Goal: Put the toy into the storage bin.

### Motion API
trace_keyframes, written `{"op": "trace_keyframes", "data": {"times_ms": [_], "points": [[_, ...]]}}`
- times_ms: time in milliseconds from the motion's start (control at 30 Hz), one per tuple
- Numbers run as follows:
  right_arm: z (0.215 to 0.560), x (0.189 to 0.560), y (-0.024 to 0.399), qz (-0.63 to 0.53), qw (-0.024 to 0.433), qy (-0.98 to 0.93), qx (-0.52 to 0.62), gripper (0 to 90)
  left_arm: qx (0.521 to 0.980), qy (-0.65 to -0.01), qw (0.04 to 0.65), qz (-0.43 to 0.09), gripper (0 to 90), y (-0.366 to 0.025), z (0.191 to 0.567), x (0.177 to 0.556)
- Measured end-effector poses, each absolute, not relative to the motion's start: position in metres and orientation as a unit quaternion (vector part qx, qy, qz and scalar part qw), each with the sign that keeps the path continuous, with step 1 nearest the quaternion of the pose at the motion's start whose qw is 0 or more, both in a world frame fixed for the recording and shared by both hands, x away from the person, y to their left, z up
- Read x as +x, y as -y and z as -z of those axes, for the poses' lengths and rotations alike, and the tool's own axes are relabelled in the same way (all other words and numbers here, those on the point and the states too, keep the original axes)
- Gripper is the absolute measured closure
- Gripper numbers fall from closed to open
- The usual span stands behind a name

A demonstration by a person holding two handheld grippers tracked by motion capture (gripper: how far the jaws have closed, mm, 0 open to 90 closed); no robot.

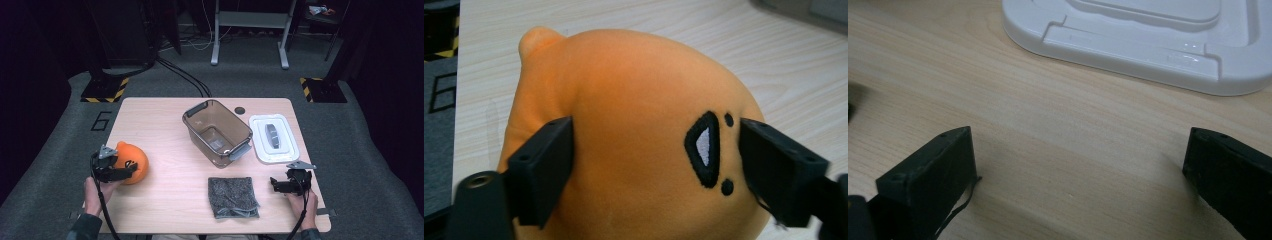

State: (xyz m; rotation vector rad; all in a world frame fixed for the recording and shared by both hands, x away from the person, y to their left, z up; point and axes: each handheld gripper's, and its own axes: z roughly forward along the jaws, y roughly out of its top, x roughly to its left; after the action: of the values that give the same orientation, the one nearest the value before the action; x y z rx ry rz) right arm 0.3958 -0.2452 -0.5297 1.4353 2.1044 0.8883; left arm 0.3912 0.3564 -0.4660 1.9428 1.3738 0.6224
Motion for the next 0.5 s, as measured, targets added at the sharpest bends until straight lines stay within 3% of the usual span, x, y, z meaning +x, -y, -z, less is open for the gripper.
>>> {"op": "trace_keyframes", "data": {"times_ms": [233,500], "points": [[0.5297,0.3963,0.2446,-0.322,0.219,-0.759,0.522,0.0,0.752,-0.524,0.319,-0.242,46.1,-0.3487,0.4696,0.3928],[0.5297,0.3966,0.2447,-0.323,0.219,-0.759,0.521,0.0,0.745,-0.517,0.332,-0.262,60.7,-0.3519,0.4675,0.3887]]}}
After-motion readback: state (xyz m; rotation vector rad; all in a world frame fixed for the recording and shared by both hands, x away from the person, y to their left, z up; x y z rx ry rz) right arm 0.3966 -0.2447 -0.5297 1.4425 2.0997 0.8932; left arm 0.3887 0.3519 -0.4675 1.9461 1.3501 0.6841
